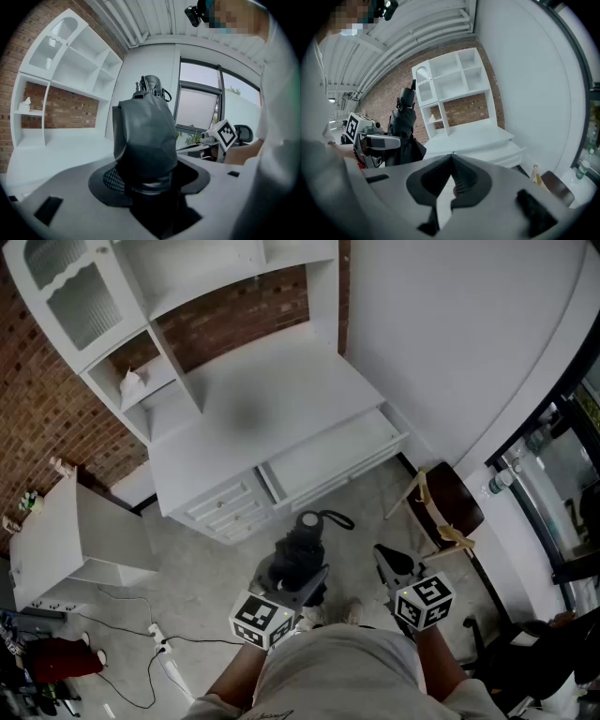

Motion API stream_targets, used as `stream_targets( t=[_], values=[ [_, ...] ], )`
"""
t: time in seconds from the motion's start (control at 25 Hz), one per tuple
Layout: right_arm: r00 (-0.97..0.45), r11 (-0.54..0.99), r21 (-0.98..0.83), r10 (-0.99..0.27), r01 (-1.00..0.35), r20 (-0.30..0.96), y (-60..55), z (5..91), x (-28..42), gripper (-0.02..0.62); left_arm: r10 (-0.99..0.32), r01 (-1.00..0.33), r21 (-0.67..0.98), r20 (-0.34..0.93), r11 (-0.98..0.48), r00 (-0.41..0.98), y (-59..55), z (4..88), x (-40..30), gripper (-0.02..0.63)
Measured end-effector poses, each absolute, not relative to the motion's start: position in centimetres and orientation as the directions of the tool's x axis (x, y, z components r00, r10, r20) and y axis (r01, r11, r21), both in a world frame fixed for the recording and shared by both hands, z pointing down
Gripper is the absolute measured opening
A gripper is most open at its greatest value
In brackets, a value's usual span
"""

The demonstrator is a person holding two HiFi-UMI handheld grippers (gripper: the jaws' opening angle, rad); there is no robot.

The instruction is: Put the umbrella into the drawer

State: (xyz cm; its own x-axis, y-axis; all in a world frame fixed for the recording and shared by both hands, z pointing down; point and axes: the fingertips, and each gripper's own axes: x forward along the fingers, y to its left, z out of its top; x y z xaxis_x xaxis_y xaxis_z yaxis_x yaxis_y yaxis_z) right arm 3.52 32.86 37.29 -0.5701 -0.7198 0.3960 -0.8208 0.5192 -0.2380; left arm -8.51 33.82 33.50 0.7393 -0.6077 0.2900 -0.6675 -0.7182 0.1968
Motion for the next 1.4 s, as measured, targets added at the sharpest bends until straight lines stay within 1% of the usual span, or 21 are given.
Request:
stream_targets(
  t=[0.2,0.64,0.88,1.08,1.4],
  values=[
    [-0.597,0.552,-0.235,-0.694,-0.800,0.403,32.7,37.3,2.9,0.026,-0.626,-0.685,0.193,0.291,-0.702,0.723,34.0,33.2,-9.0,0.272],
    [-0.607,0.572,-0.219,-0.685,-0.791,0.403,31.9,37.1,1.8,0.026,-0.635,-0.691,0.186,0.285,-0.698,0.718,33.4,32.9,-10.1,0.273],
    [-0.604,0.546,-0.260,-0.690,-0.796,0.399,31.6,37.0,1.6,0.028,-0.629,-0.682,0.181,0.275,-0.709,0.727,33.1,32.7,-10.6,0.273],
    [-0.599,0.543,-0.257,-0.693,-0.800,0.401,31.8,37.1,0.9,0.028,-0.627,-0.677,0.179,0.268,-0.714,0.732,33.0,32.8,-11.4,0.273],
    [-0.584,0.520,-0.266,-0.705,-0.812,0.403,32.1,37.5,-0.9,0.028,-0.620,-0.671,0.181,0.268,-0.719,0.737,33.1,33.4,-14.2,0.273]
  ],
)
